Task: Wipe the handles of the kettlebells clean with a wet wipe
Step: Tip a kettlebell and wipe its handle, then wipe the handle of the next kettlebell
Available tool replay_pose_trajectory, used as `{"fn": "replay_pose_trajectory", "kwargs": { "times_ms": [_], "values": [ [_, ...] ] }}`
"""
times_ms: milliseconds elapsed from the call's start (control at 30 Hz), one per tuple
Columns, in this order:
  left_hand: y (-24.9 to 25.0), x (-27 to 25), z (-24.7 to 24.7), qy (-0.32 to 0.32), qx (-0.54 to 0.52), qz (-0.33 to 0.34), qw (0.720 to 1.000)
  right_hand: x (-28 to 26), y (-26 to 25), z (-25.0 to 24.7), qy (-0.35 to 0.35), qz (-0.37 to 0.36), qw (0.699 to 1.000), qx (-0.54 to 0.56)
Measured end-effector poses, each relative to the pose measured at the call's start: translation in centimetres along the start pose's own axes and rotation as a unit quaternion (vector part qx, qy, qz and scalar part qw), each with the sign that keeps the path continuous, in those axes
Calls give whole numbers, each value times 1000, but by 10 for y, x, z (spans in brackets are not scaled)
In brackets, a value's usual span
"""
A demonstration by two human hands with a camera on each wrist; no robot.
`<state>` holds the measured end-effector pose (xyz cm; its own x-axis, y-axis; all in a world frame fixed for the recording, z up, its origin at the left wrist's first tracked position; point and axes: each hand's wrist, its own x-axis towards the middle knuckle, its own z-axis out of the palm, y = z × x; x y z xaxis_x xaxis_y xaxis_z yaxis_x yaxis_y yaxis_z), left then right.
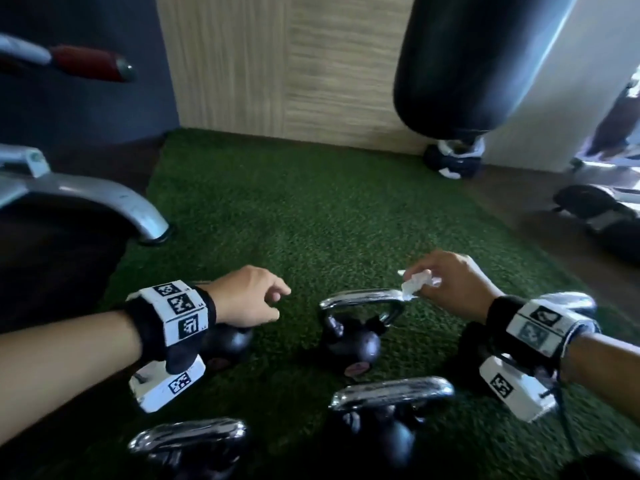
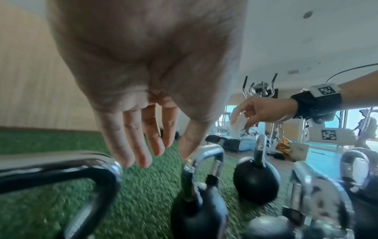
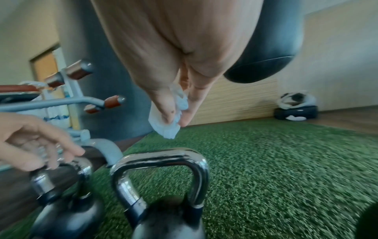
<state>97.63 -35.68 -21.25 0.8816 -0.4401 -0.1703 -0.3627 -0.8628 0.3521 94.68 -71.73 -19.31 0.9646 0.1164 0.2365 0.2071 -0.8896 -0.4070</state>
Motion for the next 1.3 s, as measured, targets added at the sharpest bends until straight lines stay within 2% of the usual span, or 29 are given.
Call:
{"fn": "replay_pose_trajectory", "kwargs": {
  "times_ms": [133, 233, 333, 433, 500, 600, 733, 867, 1000, 1133, 1200, 1300],
  "values": [
    [35, 18, 25, -111, 73, -49, 990, -12, 29, 6, 25, 42, 998, 37],
    [45, 34, 45, -176, 63, -138, 973, -14, 35, 13, 40, 80, 995, 44],
    [44, 55, 73, -141, 1, -199, 970, -19, 37, 14, 47, 80, 994, 55],
    [38, 71, 105, -123, -68, -228, 963, -22, 44, 14, 37, 74, 994, 69],
    [39, 77, 118, -99, -153, -233, 955, -23, 49, 16, 49, 76, 992, 84],
    [44, 85, 134, -72, -282, -241, 926, -19, 53, 24, 66, 86, 989, 102],
    [52, 95, 162, -56, -372, -243, 894, -10, 53, 34, 70, 94, 987, 110],
    [56, 107, 177, -5, -374, -244, 895, -2, 47, 44, 64, 81, 988, 115],
    [44, 115, 187, 2, -393, -242, 887, 3, 41, 42, 66, 85, 983, 151],
    [34, 117, 179, -9, -365, -191, 911, 10, 31, 36, 39, 101, 977, 182],
    [33, 120, 177, -13, -356, -173, 918, 14, 23, 32, 21, 83, 981, 177],
    [36, 120, 178, -13, -360, -184, 915, 18, 8, 34, -24, 19, 989, 144]
  ]
}}
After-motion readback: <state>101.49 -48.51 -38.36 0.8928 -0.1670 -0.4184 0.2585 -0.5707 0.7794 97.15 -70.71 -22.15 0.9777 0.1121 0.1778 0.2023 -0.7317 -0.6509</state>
